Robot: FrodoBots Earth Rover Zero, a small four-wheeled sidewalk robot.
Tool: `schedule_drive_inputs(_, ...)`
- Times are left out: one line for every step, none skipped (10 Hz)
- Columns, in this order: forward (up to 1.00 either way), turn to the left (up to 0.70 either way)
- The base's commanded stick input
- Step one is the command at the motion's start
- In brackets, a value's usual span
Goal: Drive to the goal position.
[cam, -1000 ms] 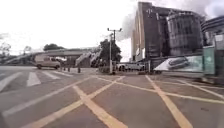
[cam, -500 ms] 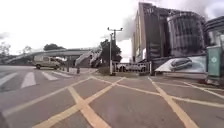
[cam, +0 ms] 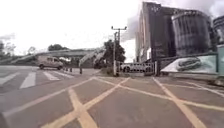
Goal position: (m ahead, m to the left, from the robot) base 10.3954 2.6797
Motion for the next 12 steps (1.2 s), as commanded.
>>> schedule_drive_inputs(0.45, 0.00)
schedule_drive_inputs(0.45, 0.00)
schedule_drive_inputs(0.45, 0.00)
schedule_drive_inputs(0.45, 0.00)
schedule_drive_inputs(0.45, 0.00)
schedule_drive_inputs(0.45, 0.00)
schedule_drive_inputs(0.45, 0.00)
schedule_drive_inputs(0.45, 0.00)
schedule_drive_inputs(0.45, 0.00)
schedule_drive_inputs(0.45, 0.00)
schedule_drive_inputs(0.45, 0.00)
schedule_drive_inputs(0.45, 0.00)
